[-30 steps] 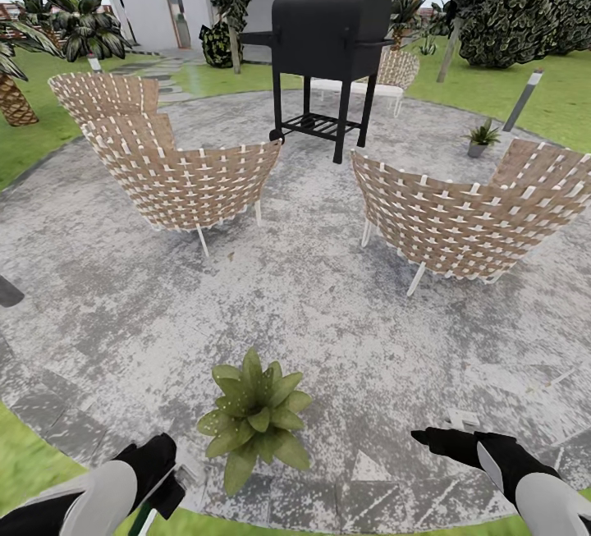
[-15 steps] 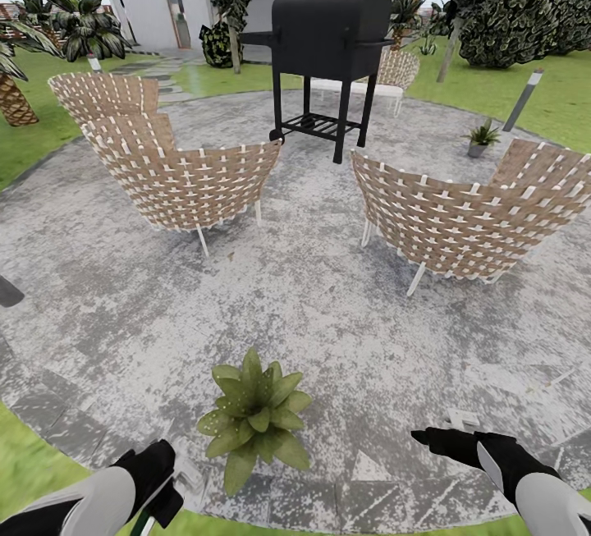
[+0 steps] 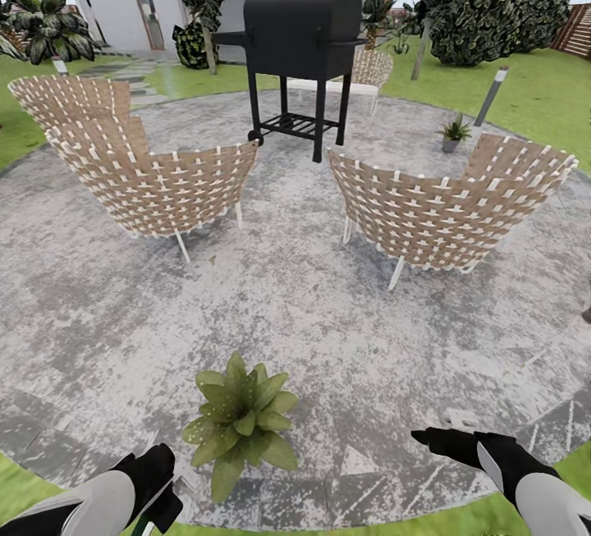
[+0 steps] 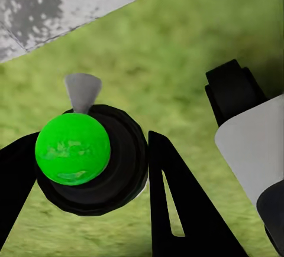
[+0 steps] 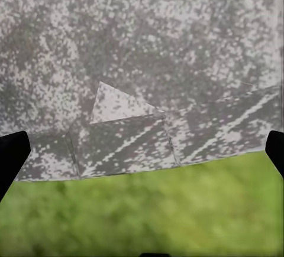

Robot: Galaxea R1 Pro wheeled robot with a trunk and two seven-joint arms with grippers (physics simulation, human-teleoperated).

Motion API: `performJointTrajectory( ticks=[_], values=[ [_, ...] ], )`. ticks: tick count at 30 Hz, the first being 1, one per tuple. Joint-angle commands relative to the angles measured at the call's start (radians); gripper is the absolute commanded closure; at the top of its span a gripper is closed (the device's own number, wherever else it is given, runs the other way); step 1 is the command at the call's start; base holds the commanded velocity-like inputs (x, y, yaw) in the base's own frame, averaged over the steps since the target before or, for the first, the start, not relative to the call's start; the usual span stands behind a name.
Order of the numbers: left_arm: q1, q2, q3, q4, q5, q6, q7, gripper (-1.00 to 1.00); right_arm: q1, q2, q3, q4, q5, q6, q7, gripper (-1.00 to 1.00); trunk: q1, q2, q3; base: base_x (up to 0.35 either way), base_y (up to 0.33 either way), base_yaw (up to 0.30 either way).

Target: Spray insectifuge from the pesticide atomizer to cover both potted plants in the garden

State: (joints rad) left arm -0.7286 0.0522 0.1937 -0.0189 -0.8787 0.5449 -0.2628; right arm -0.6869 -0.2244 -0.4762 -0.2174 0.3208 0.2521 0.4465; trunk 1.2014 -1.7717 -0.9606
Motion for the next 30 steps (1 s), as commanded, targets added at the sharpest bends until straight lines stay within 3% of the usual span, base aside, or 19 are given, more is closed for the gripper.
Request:
performJointTrajectory(
  ticks=[1, 18, 22, 30],
  values=[
    [0.0, 0.0, 0.007, -0.002, -0.011, 0.002, -0.006, 1.0, 0.0, 0.0, -0.009, -0.002, 0.009, 0.006, 0.006, -1.0, 0.0, 0.0, -0.001, 0.0, 0.0, -0.025],
    [0.0, 0.001, 0.011, -0.006, -0.008, -0.016, -0.003, 1.0, 0.0, 0.0, -0.009, -0.002, 0.009, 0.006, 0.006, -1.0, 0.0, 0.0, -0.007, -0.048, -0.034, 0.073],
    [0.0, 0.0, 0.01, -0.05, -0.007, -0.015, -0.003, 1.0, 0.0, 0.0, -0.009, -0.002, 0.009, 0.006, 0.006, -1.0, 0.0, 0.0, -0.007, 0.0, 0.0, 0.003],
    [0.0, -0.017, 0.009, -0.076, -0.006, -0.014, -0.004, 1.0, 0.0, 0.0, -0.009, -0.002, 0.009, 0.006, 0.006, -1.0, 0.0, 0.0, -0.007, 0.0, 0.0, 0.0]
  ],
)
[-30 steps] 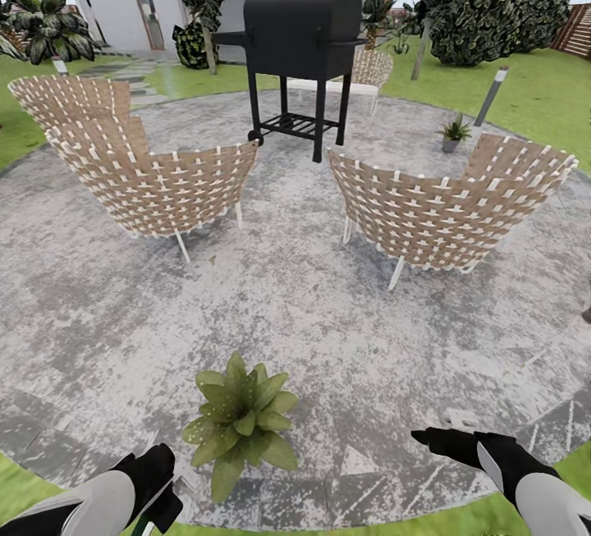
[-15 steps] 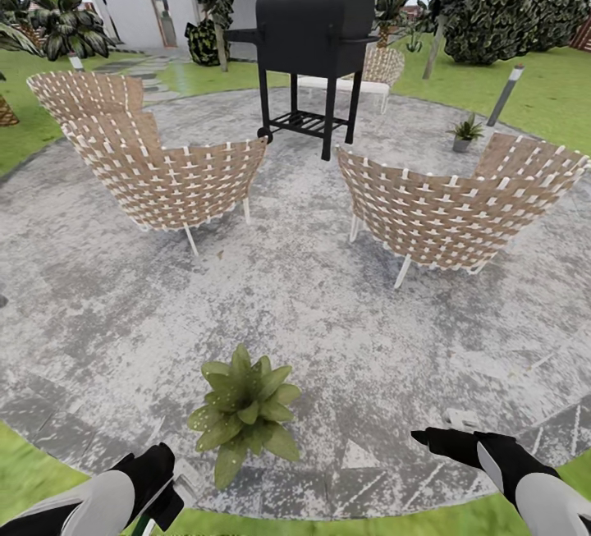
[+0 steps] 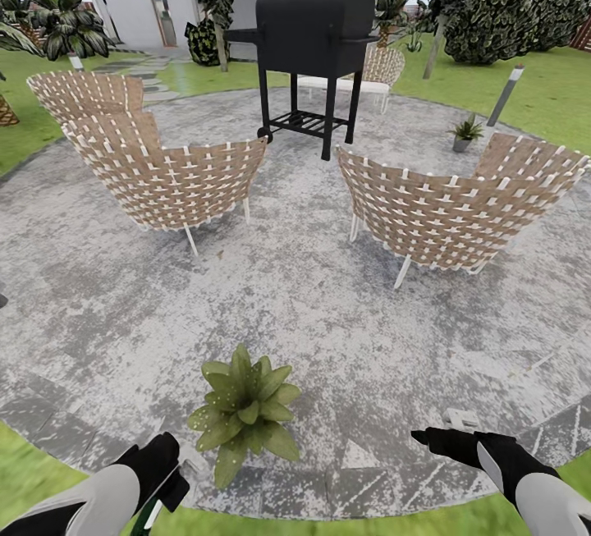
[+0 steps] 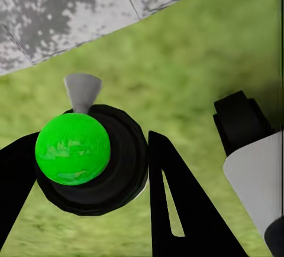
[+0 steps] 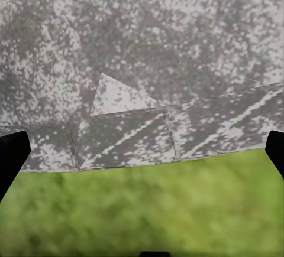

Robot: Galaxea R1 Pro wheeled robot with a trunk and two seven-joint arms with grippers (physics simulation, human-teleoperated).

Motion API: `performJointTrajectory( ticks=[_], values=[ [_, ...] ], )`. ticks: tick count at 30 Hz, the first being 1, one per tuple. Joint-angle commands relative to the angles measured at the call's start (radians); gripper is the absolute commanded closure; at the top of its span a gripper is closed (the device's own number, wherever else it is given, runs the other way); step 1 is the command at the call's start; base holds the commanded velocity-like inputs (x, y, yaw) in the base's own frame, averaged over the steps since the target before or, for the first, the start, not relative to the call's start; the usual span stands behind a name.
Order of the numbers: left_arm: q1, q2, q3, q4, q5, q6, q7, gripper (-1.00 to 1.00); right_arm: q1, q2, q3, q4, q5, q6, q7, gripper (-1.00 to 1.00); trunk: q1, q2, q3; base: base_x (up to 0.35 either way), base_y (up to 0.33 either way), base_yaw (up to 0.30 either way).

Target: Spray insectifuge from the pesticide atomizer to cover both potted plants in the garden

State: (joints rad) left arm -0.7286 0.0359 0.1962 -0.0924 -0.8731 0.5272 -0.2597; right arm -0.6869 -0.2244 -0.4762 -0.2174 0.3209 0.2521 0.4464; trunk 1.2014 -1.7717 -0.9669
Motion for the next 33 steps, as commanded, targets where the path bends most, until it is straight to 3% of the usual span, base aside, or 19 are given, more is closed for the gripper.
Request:
performJointTrajectory(
  ticks=[1, 11, 23, 29, 33],
  values=[
    [0.0, -0.003, 0.006, -0.002, -0.012, 0.004, -0.007, 1.0, 0.0, 0.0, -0.009, -0.002, 0.009, 0.006, 0.006, -1.0, 0.0, 0.0, -0.001, 0.0, 0.0, 0.0],
    [0.0, 0.0, 0.008, 0.061, -0.015, 0.002, -0.007, 1.0, 0.0, 0.0, -0.009, -0.002, 0.009, 0.006, 0.006, -1.0, 0.0, 0.0, -0.001, 0.0, 0.0, 0.0],
    [0.0, -0.002, 0.008, 0.055, -0.013, 0.003, -0.007, 1.0, 0.0, 0.0, -0.009, -0.002, 0.009, 0.006, 0.006, -1.0, 0.0, 0.0, -0.004, 0.004, -0.003, 0.072],
    [0.0, -0.003, 0.007, 0.054, -0.012, 0.005, -0.007, 1.0, 0.0, 0.0, -0.009, -0.002, 0.009, 0.006, 0.006, -1.0, 0.0, 0.0, -0.005, 0.206, -0.164, 0.07],
    [0.0, -0.019, 0.005, 0.056, -0.013, 0.004, -0.007, 1.0, 0.0, 0.0, -0.009, -0.002, 0.009, 0.006, 0.006, -1.0, 0.0, 0.0, -0.005, 0.035, -0.025, 0.001]
  ],
)
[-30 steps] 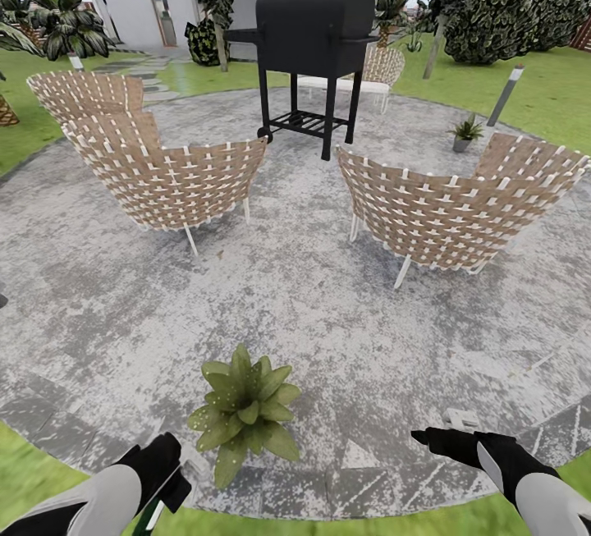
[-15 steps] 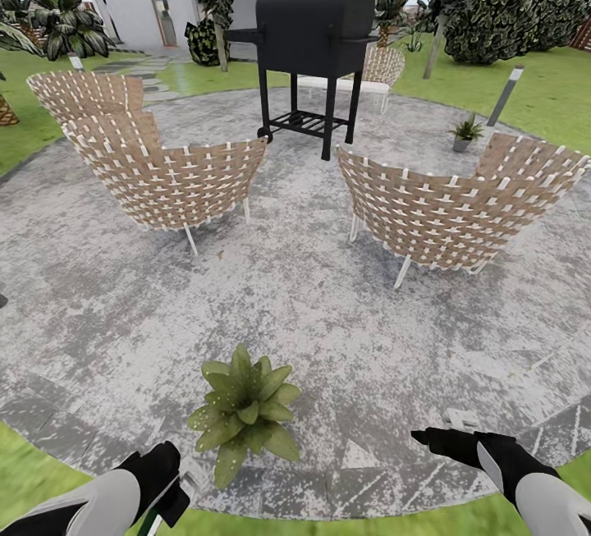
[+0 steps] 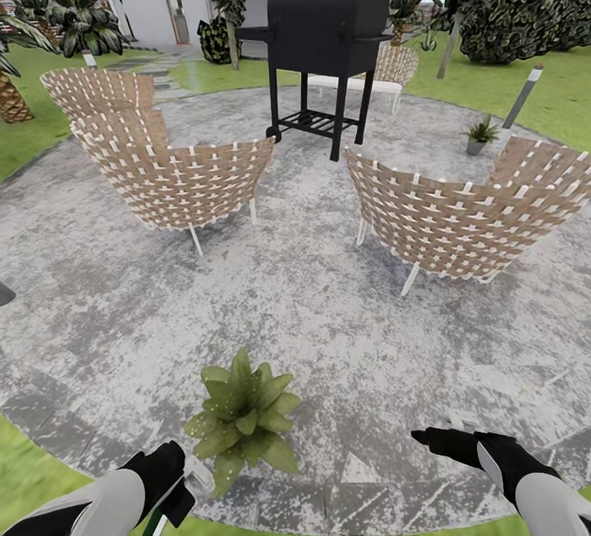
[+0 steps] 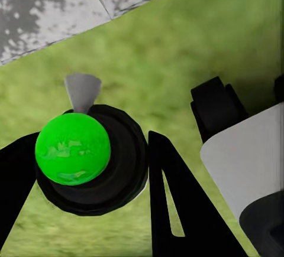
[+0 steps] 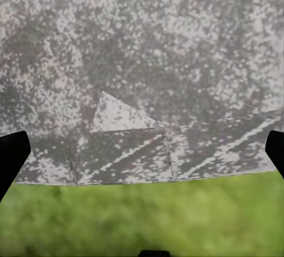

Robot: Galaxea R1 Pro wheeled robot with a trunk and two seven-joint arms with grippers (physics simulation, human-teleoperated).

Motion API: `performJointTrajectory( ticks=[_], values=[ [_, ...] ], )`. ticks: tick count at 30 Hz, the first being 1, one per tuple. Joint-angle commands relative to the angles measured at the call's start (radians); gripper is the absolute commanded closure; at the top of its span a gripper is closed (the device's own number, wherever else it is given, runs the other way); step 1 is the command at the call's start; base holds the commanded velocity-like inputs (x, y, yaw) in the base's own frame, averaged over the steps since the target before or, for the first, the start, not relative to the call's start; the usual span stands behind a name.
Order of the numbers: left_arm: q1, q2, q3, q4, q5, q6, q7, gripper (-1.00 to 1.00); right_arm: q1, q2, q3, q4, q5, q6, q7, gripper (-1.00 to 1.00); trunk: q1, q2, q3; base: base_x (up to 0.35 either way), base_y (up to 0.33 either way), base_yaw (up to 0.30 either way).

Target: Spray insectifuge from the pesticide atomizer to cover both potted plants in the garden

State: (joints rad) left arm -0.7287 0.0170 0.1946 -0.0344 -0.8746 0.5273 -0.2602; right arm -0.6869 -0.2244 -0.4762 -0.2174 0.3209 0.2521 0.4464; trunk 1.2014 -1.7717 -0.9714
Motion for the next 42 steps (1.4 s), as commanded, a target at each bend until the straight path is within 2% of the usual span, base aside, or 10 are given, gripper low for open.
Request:
performJointTrajectory(
  ticks=[1, 9, 15, 20, 27, 35, 38, 42],
  values=[
    [0.0, -0.001, 0.006, -0.002, -0.012, 0.005, -0.007, 1.0, 0.0, 0.0, -0.009, -0.002, 0.009, 0.006, 0.006, -1.0, 0.0, 0.0, -0.001, 0.003, -0.002, 0.0],
    [0.0, -0.011, 0.005, -0.003, -0.012, 0.008, -0.006, 1.0, 0.0, 0.0, -0.009, -0.002, 0.009, 0.006, 0.006, -1.0, 0.0, 0.0, -0.001, 0.081, -0.105, -0.044],
    [-0.001, -0.038, 0.006, -0.005, -0.012, 0.011, -0.005, 1.0, 0.0, -0.001, -0.009, -0.002, 0.009, 0.006, 0.006, -1.0, 0.0, 0.0, -0.001, 0.008, -0.009, -0.227],
    [-0.003, -0.043, 0.006, -0.008, -0.012, 0.012, -0.005, 1.0, 0.0, -0.002, -0.009, -0.002, 0.009, 0.006, 0.006, -1.0, 0.0, 0.0, -0.001, 0.0, 0.0, -0.045],
    [-0.003, -0.044, 0.006, -0.131, -0.011, 0.087, -0.006, 1.0, 0.0, -0.003, -0.009, -0.002, 0.009, 0.006, 0.006, -1.0, 0.0, 0.0, -0.001, 0.0, 0.0, -0.001],
    [-0.004, -0.066, 0.006, -0.148, -0.011, 0.092, -0.007, 1.0, 0.0, -0.003, -0.009, -0.002, 0.009, 0.006, 0.006, -1.0, 0.0, 0.0, -0.001, 0.0, 0.0, 0.0],
    [-0.007, -0.078, 0.006, -0.148, -0.011, 0.092, -0.041, 1.0, 0.0, -0.004, -0.009, -0.002, 0.009, 0.006, 0.006, -1.0, 0.0, 0.0, -0.001, 0.0, 0.0, 0.0],
    [-0.008, -0.08, 0.006, -0.148, -0.011, 0.092, -0.06, 1.0, 0.0, -0.005, -0.009, -0.002, 0.009, 0.006, 0.006, -1.0, 0.0, 0.0, -0.001, 0.0, 0.0, 0.0]
  ],
)
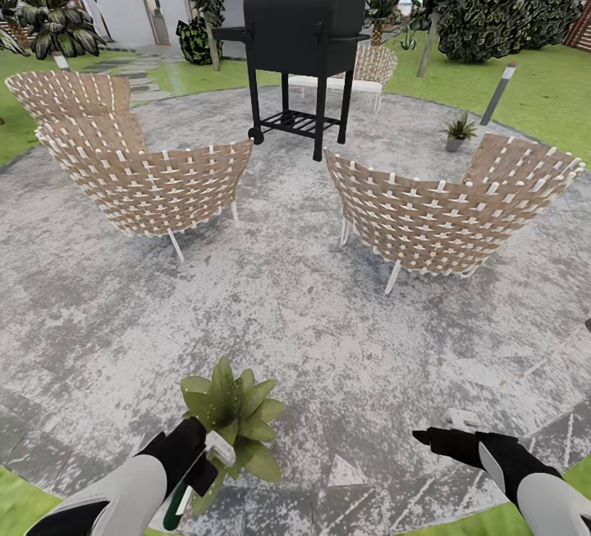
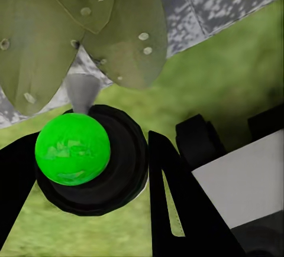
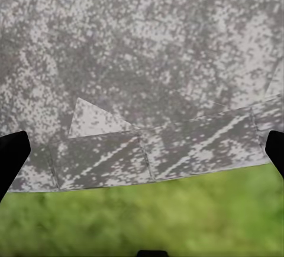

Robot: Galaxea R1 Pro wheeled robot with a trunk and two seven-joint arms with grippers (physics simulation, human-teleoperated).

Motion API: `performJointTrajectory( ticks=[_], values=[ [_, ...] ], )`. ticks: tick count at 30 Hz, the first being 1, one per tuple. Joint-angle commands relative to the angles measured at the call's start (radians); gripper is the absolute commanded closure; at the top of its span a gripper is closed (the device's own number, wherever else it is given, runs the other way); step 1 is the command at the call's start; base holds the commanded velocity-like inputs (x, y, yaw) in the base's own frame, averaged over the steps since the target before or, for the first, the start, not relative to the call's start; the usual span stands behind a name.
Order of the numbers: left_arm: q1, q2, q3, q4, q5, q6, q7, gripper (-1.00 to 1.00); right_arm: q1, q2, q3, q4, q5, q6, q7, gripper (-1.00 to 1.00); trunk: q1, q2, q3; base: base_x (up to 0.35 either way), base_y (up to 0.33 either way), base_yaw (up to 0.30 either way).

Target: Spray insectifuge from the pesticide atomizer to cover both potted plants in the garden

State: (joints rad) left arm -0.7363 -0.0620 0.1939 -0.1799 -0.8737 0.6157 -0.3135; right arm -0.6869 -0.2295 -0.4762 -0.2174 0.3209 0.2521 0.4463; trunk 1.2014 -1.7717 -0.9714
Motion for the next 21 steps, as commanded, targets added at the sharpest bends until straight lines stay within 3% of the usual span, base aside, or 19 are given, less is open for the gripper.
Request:
performJointTrajectory(
  ticks=[1, 21],
  values=[
    [0.0, -0.001, 0.007, -0.003, -0.011, 0.004, -0.008, 1.0, 0.0, 0.0, -0.009, -0.002, 0.009, 0.006, 0.006, -1.0, 0.0, 0.0, -0.001, 0.0, 0.0, 0.0],
    [0.0, -0.001, 0.007, -0.001, -0.013, 0.004, -0.01, 1.0, 0.0, 0.0, -0.009, -0.002, 0.009, 0.006, 0.006, -1.0, 0.0, 0.0, -0.001, -0.031, 0.0, 0.0]
  ],
)
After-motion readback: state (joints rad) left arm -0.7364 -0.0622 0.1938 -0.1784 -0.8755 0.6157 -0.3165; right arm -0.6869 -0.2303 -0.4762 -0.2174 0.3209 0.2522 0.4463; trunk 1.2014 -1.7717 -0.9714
